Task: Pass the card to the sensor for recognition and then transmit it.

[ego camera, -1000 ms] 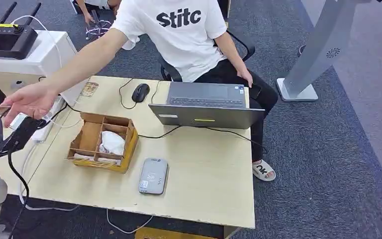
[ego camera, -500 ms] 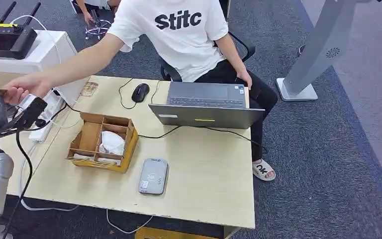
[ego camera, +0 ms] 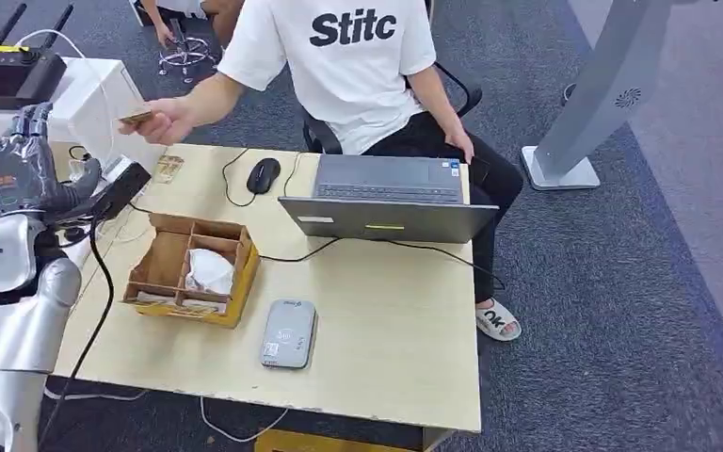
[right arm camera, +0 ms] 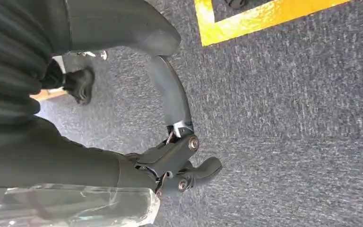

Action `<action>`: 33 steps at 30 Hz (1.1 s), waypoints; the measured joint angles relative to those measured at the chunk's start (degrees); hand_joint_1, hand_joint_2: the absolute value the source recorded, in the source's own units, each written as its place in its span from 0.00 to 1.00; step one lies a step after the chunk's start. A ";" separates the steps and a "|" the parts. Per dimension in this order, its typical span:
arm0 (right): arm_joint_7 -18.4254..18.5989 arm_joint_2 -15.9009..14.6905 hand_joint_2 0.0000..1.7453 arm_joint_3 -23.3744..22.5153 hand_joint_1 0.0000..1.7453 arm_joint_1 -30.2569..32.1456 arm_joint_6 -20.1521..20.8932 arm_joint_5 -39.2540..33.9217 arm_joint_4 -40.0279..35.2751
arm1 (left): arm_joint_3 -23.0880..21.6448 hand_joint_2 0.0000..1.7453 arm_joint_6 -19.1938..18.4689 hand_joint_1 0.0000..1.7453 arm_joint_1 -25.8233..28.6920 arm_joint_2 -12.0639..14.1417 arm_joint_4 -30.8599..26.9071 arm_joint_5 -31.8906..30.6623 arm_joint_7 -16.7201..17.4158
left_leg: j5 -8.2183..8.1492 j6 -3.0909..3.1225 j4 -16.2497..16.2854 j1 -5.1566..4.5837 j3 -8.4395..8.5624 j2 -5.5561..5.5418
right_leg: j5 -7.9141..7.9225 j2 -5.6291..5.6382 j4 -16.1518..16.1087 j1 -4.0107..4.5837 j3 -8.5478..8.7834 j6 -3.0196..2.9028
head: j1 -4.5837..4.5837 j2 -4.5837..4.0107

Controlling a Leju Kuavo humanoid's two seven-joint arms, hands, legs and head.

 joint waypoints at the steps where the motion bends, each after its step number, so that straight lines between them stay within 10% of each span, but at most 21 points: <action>1: 0.00 0.00 1.00 0.00 0.00 0.01 0.00 0.07 0.00 | -0.04 0.00 0.17 0.00 0.00 -0.15 0.00 0.35 -0.26 | 0.00 0.00 0.00 0.00 0.00 0.00 | 0.00 0.00 0.00 0.00 0.00 0.00 | 0.00 0.00; 17: -0.31 0.00 1.00 0.00 0.00 0.21 -0.11 0.04 0.04 | -0.15 0.00 -1.55 0.00 6.47 -0.04 -9.08 9.16 -4.92 | 0.00 -0.01 -0.01 -0.01 -0.02 0.01 | -0.01 0.02 0.03 0.00 0.01 -0.02 | 0.02 0.00; 18: -0.22 0.00 1.00 -0.02 0.00 0.33 -0.13 0.07 0.04 | -0.15 1.00 -1.99 0.00 7.57 0.35 -10.74 9.27 -5.20 | 0.00 -0.01 -0.01 -0.01 -0.02 0.02 | -0.01 0.02 0.03 0.00 0.01 -0.02 | 0.00 0.00; 33: -1.38 0.50 1.00 -1.27 0.00 0.65 -0.06 -1.51 0.04 | -0.15 1.00 -9.83 0.00 19.92 6.75 -34.99 15.32 -6.65 | 0.00 -0.01 -0.03 0.00 -0.02 -0.05 | -0.03 -0.08 0.03 0.00 0.04 -0.03 | 0.04 0.00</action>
